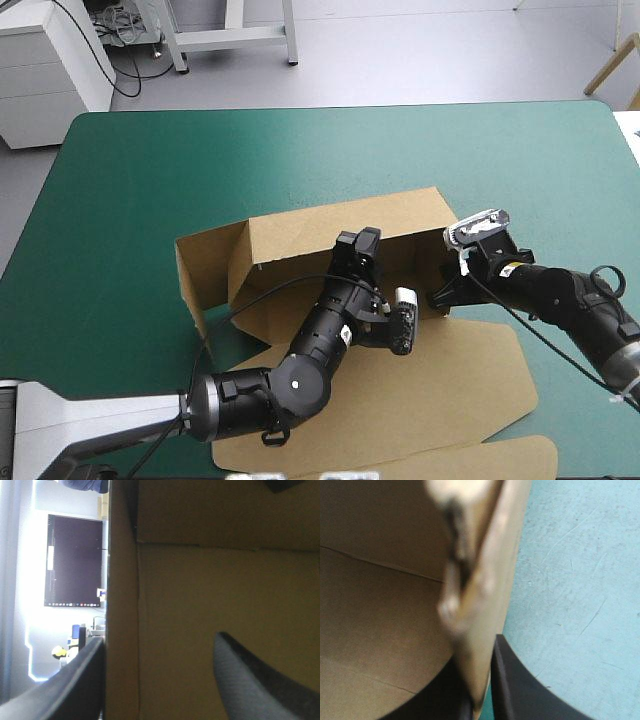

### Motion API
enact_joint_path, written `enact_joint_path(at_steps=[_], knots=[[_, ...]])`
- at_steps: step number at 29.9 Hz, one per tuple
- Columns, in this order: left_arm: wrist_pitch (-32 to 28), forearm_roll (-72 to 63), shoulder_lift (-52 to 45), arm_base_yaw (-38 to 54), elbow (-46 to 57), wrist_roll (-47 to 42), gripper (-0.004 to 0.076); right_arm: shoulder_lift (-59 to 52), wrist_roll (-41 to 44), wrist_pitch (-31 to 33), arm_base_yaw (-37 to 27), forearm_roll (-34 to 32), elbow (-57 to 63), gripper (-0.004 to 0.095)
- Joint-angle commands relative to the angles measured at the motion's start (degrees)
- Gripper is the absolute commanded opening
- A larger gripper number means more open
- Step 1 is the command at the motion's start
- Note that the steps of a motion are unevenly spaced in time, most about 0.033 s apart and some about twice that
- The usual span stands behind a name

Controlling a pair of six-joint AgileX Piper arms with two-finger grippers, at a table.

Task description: Fold the box

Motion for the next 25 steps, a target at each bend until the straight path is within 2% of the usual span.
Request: enact_joint_path(at_steps=[1,3,5,8,10,11,19,25], knots=[[9.8,6.4,-2.1,-4.0,-1.4,-1.0,0.0427,-1.3,7.3,2.6,-0.1,-5.1,-5.2,0.0003],[13.5,6.4,-2.1,-6.0,-1.4,-1.0,0.0414,-1.2,10.9,4.6,-0.1,-8.0,-7.3,0.0003],[15.7,6.4,-2.4,-7.4,-1.4,-1.0,0.0365,-1.0,14.0,6.6,-0.1,-10.5,-9.2,0.0003],[16.7,6.4,-3.3,-9.3,-1.4,-1.0,0.0214,-0.3,18.6,10.1,-0.1,-13.9,-11.9,0.0000],[16.7,6.4,-4.5,-10.3,-1.4,-1.0,0.0036,0.7,20.8,13.1,-0.1,-16.0,-13.8,0.0000],[16.5,6.4,-4.9,-10.6,-1.4,-1.0,-0.0008,1.1,21.4,13.9,-0.1,-16.5,-14.6,0.0000],[16.6,6.3,-9.3,-10.6,-1.5,-3.2,0.0003,6.9,23.6,20.0,-0.1,-16.8,-21.0,0.0000],[15.2,3.3,-11.0,-3.6,-5.0,-7.5,0.0003,14.6,26.9,23.0,-0.1,-17.0,-27.2,0.0000]])
